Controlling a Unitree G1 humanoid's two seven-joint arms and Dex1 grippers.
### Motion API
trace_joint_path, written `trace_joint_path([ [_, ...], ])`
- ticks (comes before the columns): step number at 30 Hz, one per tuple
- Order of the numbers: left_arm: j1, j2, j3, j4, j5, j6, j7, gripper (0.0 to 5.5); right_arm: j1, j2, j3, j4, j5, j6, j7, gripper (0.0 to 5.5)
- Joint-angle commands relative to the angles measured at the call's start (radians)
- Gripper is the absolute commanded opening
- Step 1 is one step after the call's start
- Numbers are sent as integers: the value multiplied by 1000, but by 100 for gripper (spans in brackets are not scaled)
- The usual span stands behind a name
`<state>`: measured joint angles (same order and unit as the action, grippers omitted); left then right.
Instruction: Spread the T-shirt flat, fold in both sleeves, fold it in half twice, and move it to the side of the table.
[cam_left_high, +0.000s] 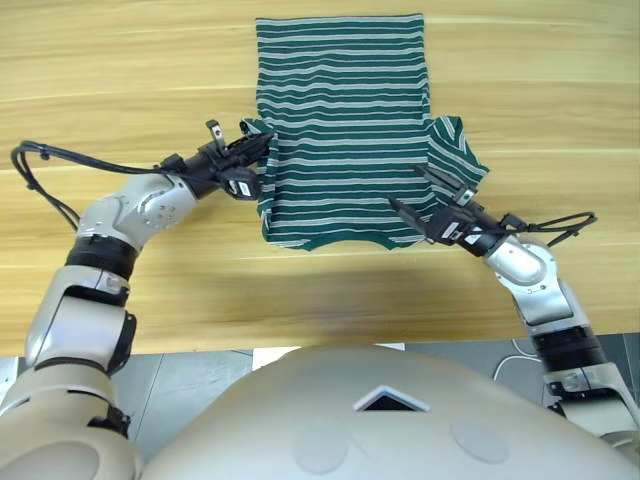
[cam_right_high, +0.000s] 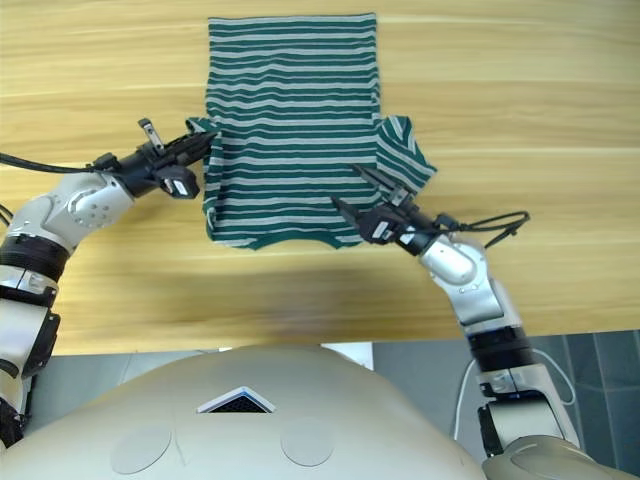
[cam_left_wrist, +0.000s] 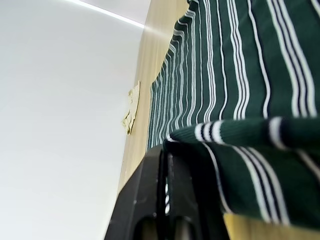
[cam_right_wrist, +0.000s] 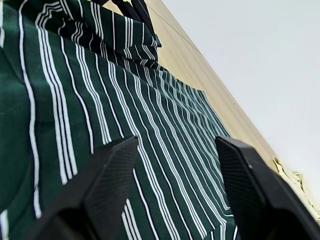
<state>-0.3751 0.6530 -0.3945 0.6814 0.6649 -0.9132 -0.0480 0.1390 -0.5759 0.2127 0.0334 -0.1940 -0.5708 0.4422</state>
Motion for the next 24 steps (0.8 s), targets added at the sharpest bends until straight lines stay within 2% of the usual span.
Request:
trace_joint_path([
  [1, -37, -34, -29, 20, 29, 1, 7, 2, -8, 0, 0, -3, -5, -3, 10, 288],
  [8, -64, -84, -88, 82, 104, 33, 41, 2, 0, 2, -1, -14, -6, -3, 8, 288],
  [13, -77, -107, -103, 140, 81, 57, 14, 2, 10, 2, -1, -26, -5, 0, 8, 288],
  [24, -83, -107, -156, 184, 66, 48, -45, 188, 14, 7, -2, -34, 5, 10, 12, 288],
])
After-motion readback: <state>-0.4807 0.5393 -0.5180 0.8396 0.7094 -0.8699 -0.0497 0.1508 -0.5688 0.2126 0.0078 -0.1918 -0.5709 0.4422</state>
